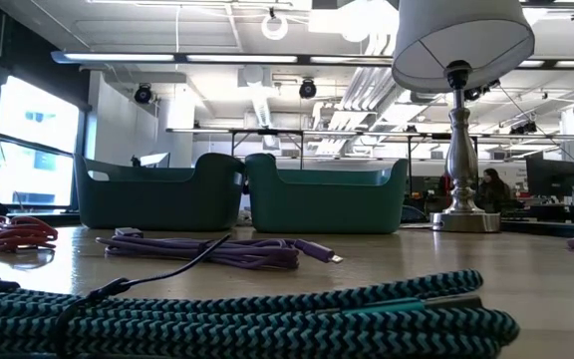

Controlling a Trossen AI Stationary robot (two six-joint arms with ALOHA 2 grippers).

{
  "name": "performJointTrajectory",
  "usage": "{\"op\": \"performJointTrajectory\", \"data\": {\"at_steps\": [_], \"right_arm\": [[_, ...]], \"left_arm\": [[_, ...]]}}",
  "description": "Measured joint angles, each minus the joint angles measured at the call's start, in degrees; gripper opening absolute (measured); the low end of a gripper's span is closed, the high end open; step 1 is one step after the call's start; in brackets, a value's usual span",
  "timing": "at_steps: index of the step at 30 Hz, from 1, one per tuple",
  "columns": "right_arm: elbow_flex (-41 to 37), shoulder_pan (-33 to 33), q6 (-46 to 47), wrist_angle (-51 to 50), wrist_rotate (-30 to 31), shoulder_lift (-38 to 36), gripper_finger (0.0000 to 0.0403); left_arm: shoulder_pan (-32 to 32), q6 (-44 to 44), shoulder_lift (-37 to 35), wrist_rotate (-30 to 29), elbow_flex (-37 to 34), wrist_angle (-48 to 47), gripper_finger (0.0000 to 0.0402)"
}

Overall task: Pick & Place USB Port
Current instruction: Put the right purple charger cable into the blue bin

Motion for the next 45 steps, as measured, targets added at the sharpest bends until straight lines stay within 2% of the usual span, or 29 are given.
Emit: {"op": "performJointTrajectory", "data": {"at_steps": [6,10,14,18,23,26,29,30,32,35,37,40,43,45], "right_arm": [[-1.88,-1.33,-1.8,1.9,-4.54,0.02,0.0007],[-1.88,-2.25,-3.61,1.91,-6.08,0.75,0.0007],[-1.91,-3.9,-4.04,1.74,-8.47,2.16,0.0007],[-1.91,-5.39,-4.18,1.85,-11.91,3.28,0.0007],[-1.91,-5.64,-5.3,2.07,-12.29,3.33,0.0007],[-1.91,-5.76,-5.96,1.96,-12.77,3.18,0.0007],[-1.91,-5.77,-6.31,1.84,-12.83,3.15,0.0015],[-1.91,-5.77,-6.34,1.84,-12.84,3.15,0.0025],[-1.91,-5.83,-6.36,1.39,-12.54,3.07,0.005],[-1.91,-5.81,-4.98,-0.68,-12.42,2.16,0.0091],[-1.86,-5.72,-3.38,-2.86,-12.35,1.29,0.0116],[-1.86,-5.42,-1.44,-7.17,-11.85,-0.31,0.0148],[-1.86,-5.29,-1.35,-10.34,-10.87,-1.98,0.0172],[-1.86,-5.08,-1.2,-11.41,-10.59,-2.76,0.018]], "left_arm": [[0.0,-0.05,2.24,-0.51,-0.02,2.71,0.0191],[0.02,-0.38,3.76,-0.41,-0.02,8.03,0.0191],[0.04,-4.12,6.1,-0.28,0.0,9.87,0.0191],[0.02,-4.27,8.2,-0.38,0.0,11.86,0.0191],[0.07,-4.25,8.82,-1.0,0.0,12.11,0.0185],[0.07,-2.81,8.82,-0.94,0.0,12.17,0.0141],[1.06,-0.86,8.81,0.12,0.0,12.1,0.0042],[1.65,-0.82,8.77,0.73,0.0,12.04,0.0026],[2.68,-1.38,8.18,0.85,0.0,10.63,0.0025],[3.86,-0.01,6.05,-1.37,0.42,4.58,0.0023],[4.99,3.32,4.1,-4.23,2.02,-5.02,0.0022],[6.47,11.42,1.46,-15.24,8.07,-25.91,0.002],[8.11,17.41,0.96,-29.32,15.0,-48.21,0.002],[10.02,18.84,1.24,-34.86,17.35,-57.83,0.0019]]}}
